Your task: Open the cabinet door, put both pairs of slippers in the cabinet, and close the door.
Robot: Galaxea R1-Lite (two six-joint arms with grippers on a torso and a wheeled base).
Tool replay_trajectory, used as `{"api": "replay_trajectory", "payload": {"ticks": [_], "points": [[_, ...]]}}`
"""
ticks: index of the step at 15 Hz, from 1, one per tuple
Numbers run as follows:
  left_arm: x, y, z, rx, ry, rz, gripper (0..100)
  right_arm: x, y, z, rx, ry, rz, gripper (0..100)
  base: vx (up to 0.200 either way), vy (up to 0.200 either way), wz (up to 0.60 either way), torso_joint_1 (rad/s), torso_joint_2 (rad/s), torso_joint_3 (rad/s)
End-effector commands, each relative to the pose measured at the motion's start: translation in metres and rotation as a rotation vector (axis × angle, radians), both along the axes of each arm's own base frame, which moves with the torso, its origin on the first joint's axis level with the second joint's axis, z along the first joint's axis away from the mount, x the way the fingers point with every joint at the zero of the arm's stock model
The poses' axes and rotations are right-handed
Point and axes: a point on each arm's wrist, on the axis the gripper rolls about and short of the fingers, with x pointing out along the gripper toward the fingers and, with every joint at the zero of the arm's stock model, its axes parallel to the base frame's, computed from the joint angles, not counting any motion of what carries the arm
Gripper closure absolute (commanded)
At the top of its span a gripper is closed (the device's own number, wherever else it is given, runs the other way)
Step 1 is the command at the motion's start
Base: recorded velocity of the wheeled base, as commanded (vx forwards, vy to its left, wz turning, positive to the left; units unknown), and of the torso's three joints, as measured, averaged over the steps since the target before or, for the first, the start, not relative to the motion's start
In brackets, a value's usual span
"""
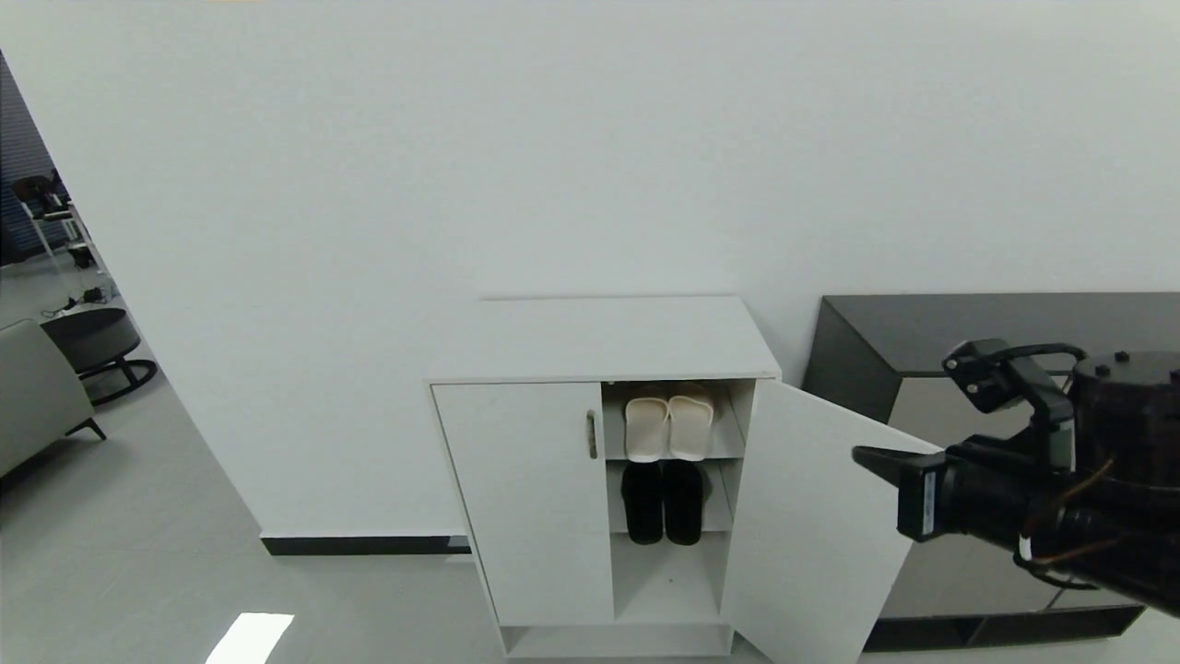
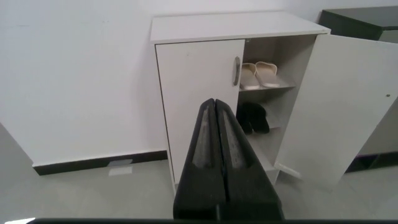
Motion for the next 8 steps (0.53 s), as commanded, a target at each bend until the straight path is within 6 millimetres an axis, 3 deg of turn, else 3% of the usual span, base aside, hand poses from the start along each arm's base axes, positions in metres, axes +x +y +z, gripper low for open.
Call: {"api": "replay_trajectory", "payload": {"ticks": [1,2,3,6,7,8], "points": [[0.000,0.000,0.000,0.000,0.000,0.000,100,0.041,-0.037,-0.006,-0.049,0.014,-0.186,100,0.000,0.000,0.00,0.000,0.00,0.000],[0.000,0.000,0.000,0.000,0.000,0.000,100,0.041,-0.037,-0.006,-0.049,0.014,-0.186,100,0.000,0.000,0.00,0.000,0.00,0.000],[0.000,0.000,0.000,0.000,0.000,0.000,100,0.058,-0.069,-0.011,-0.106,0.022,-0.296,100,0.000,0.000,0.00,0.000,0.00,0.000],[0.000,0.000,0.000,0.000,0.000,0.000,100,0.087,-0.103,-0.027,-0.106,0.077,-0.391,100,0.000,0.000,0.00,0.000,0.00,0.000],[0.000,0.000,0.000,0.000,0.000,0.000,100,0.087,-0.103,-0.027,-0.106,0.077,-0.391,100,0.000,0.000,0.00,0.000,0.00,0.000],[0.000,0.000,0.000,0.000,0.000,0.000,100,0.100,-0.121,-0.037,-0.094,0.107,-0.419,100,0.000,0.000,0.00,0.000,0.00,0.000]]}}
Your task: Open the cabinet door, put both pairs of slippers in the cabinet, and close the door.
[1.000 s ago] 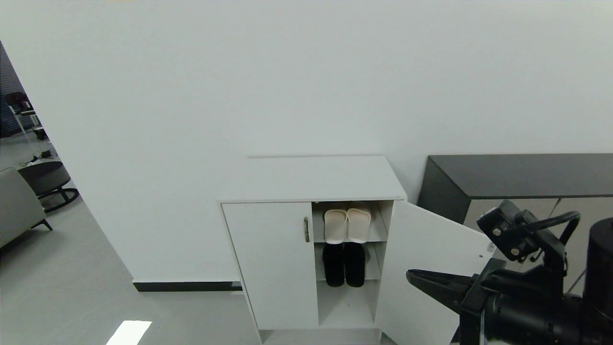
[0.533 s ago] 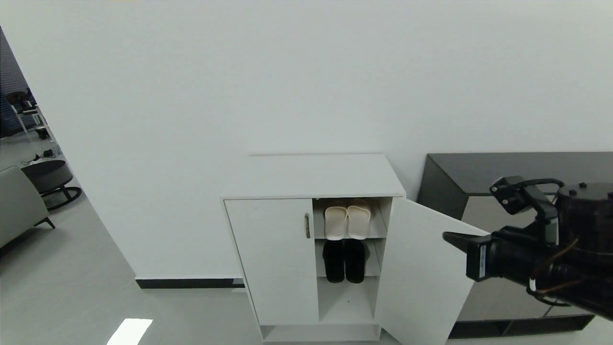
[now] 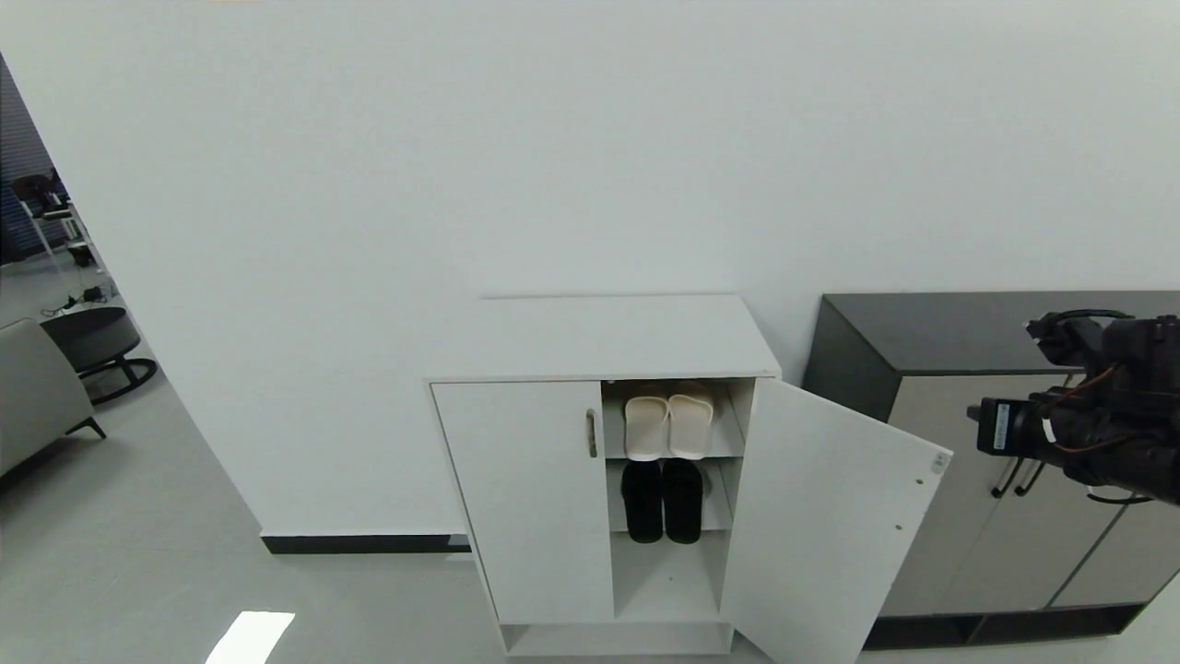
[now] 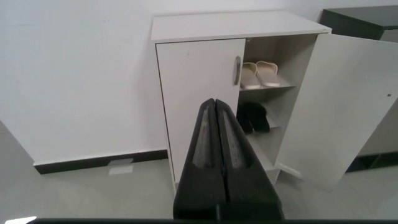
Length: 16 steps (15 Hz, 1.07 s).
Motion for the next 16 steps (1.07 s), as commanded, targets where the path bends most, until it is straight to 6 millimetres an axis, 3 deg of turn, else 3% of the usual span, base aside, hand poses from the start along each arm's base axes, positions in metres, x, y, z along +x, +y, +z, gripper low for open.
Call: {"api": "replay_trajectory", "payload": {"ticks": [1,5,16], "points": [[0.000,0.000,0.000,0.000,0.000,0.000,100,0.029,-0.033,-0.028,0.020,0.075,-0.071,100,0.000,0.000,0.00,0.000,0.00,0.000],[0.000,0.000,0.000,0.000,0.000,0.000,100,0.049,-0.054,-0.045,0.049,0.104,-0.102,100,0.000,0.000,0.00,0.000,0.00,0.000],[0.000,0.000,0.000,-0.003,0.000,0.001,100,0.084,-0.063,-0.079,0.062,0.123,-0.122,100,0.000,0.000,0.00,0.000,0.00,0.000]]}}
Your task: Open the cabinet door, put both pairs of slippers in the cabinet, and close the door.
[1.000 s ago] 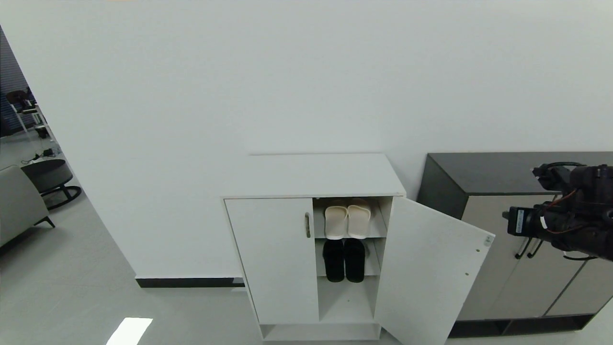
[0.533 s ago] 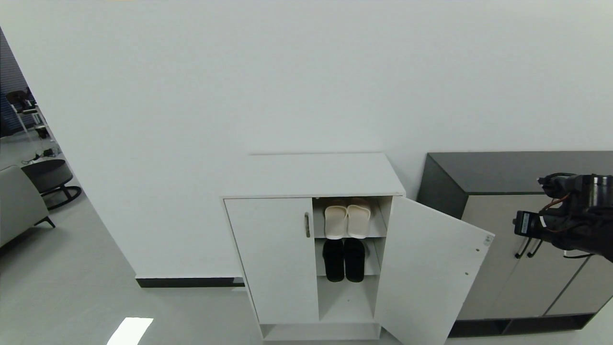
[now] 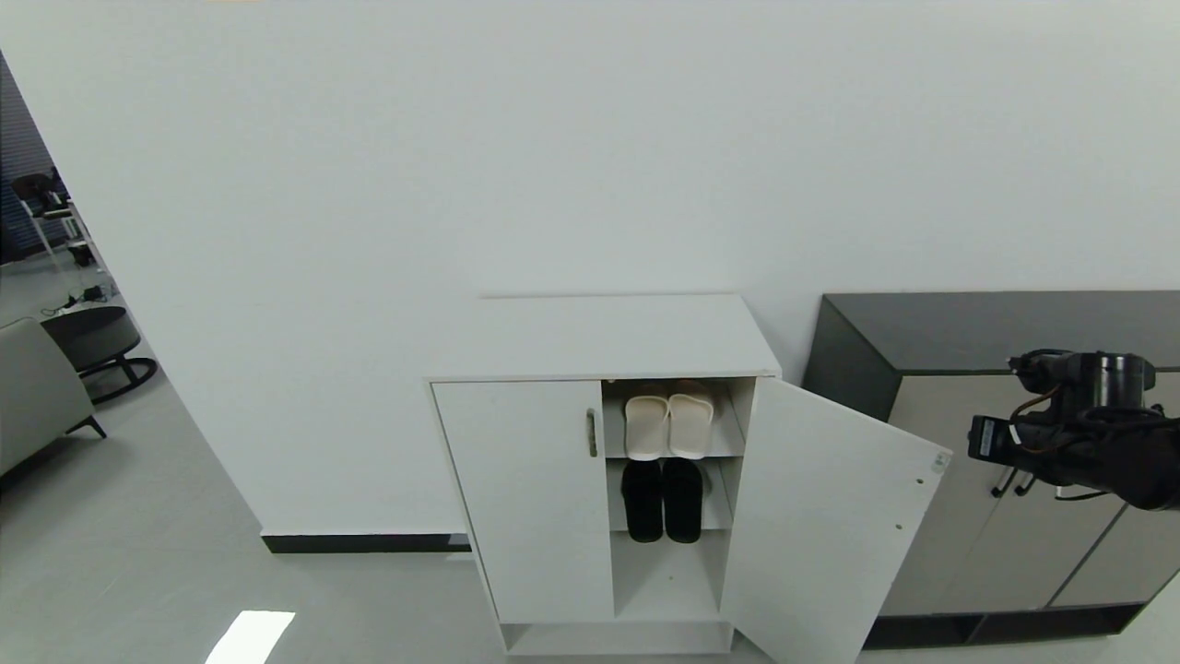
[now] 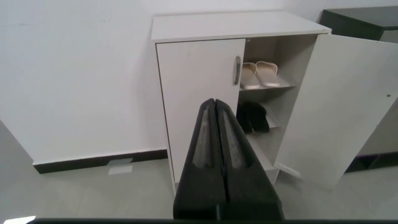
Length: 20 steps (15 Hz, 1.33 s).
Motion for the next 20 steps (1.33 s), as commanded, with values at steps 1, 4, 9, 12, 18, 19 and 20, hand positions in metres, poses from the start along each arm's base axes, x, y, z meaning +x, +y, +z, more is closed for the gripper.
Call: {"api": "replay_trajectory", "payload": {"ticks": [1,4,9,12,18,19,20], "points": [[0.000,0.000,0.000,0.000,0.000,0.000,100,0.006,0.000,-0.008,0.002,0.012,0.002,100,0.000,0.000,0.00,0.000,0.00,0.000],[0.000,0.000,0.000,0.000,-0.002,0.000,100,0.014,0.000,-0.016,0.003,0.021,0.007,100,0.000,0.000,0.00,0.000,0.00,0.000],[0.000,0.000,0.000,0.000,-0.002,0.000,100,0.025,0.003,-0.026,0.005,0.029,0.017,100,0.000,0.000,0.00,0.000,0.00,0.000],[0.000,0.000,0.000,0.000,0.000,0.000,100,0.027,0.012,-0.027,0.006,0.029,0.039,100,0.000,0.000,0.00,0.000,0.00,0.000],[0.000,0.000,0.000,0.000,0.000,0.000,100,-0.051,0.100,0.012,0.009,0.041,0.279,100,0.000,0.000,0.00,0.000,0.00,0.000],[0.000,0.000,0.000,0.000,-0.002,0.000,100,-0.063,0.114,0.022,0.007,0.018,0.327,100,0.000,0.000,0.00,0.000,0.00,0.000],[0.000,0.000,0.000,0.000,-0.002,0.000,100,-0.068,0.120,0.026,0.009,0.009,0.347,100,0.000,0.000,0.00,0.000,0.00,0.000]]}}
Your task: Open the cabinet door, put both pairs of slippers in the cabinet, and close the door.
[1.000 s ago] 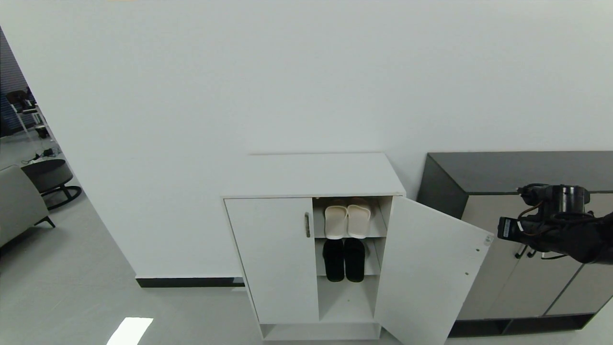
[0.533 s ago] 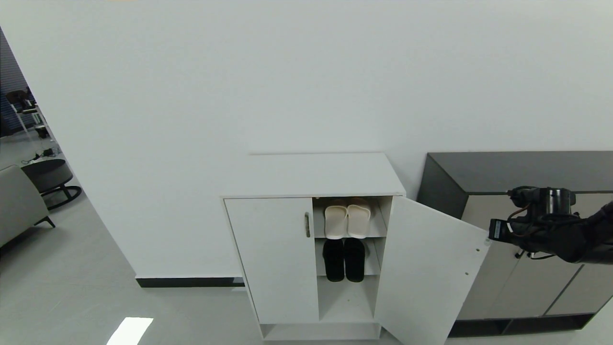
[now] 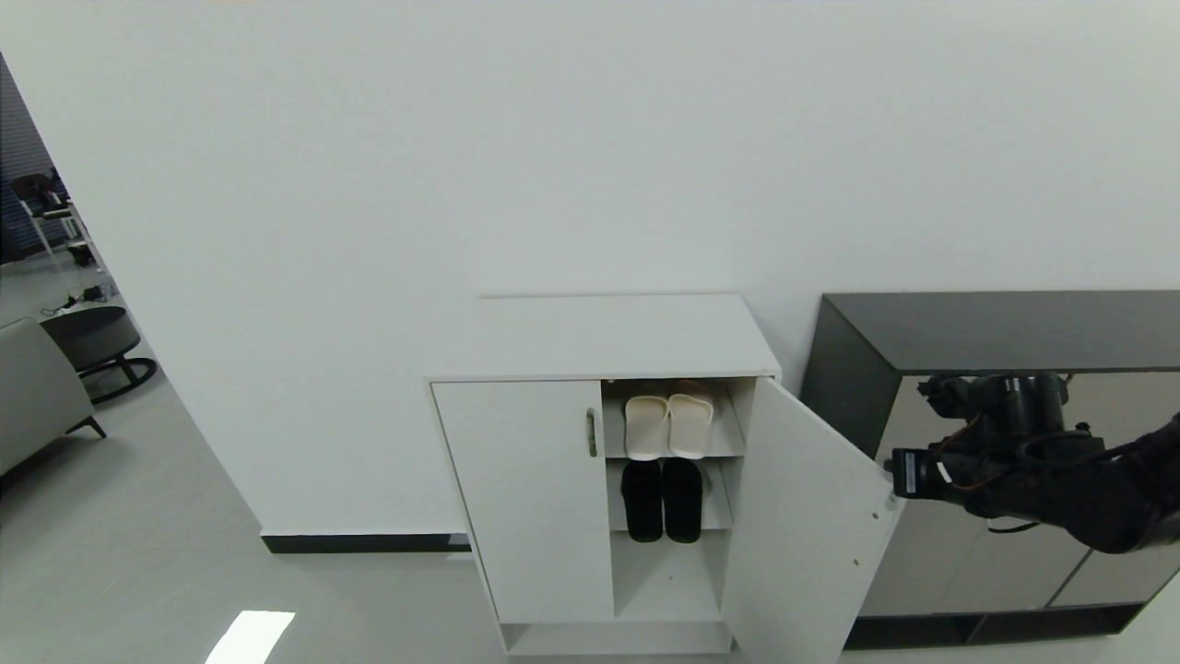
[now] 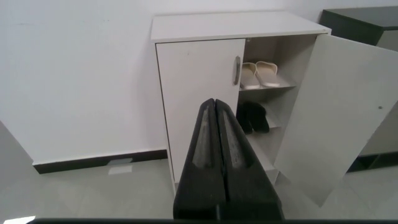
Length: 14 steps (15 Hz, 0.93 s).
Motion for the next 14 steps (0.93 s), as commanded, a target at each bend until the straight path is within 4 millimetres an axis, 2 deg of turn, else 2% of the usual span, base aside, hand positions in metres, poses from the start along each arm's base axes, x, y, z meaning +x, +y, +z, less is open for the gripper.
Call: {"api": "replay_trajectory", "payload": {"ticks": [1,3,5,8,12,14], "points": [[0.000,0.000,0.000,0.000,0.001,0.001,100,-0.032,0.028,0.029,0.013,-0.067,0.102,100,0.000,0.000,0.00,0.000,0.00,0.000],[0.000,0.000,0.000,-0.002,0.001,0.001,100,-0.029,0.027,0.024,0.010,-0.050,0.097,100,0.000,0.000,0.00,0.000,0.00,0.000],[0.000,0.000,0.000,-0.002,-0.001,0.001,100,-0.019,0.020,0.006,0.003,0.000,0.065,100,0.000,0.000,0.00,0.000,0.00,0.000],[0.000,0.000,0.000,-0.002,0.001,0.001,100,-0.012,0.023,-0.008,-0.003,0.032,0.071,100,0.000,0.000,0.00,0.000,0.00,0.000],[0.000,0.000,0.000,-0.002,-0.001,0.001,100,-0.012,0.066,-0.026,-0.014,0.063,0.190,100,0.000,0.000,0.00,0.000,0.00,0.000],[0.000,0.000,0.000,0.000,0.001,0.001,100,-0.003,0.086,-0.031,-0.011,0.042,0.216,100,0.000,0.000,0.00,0.000,0.00,0.000]]}}
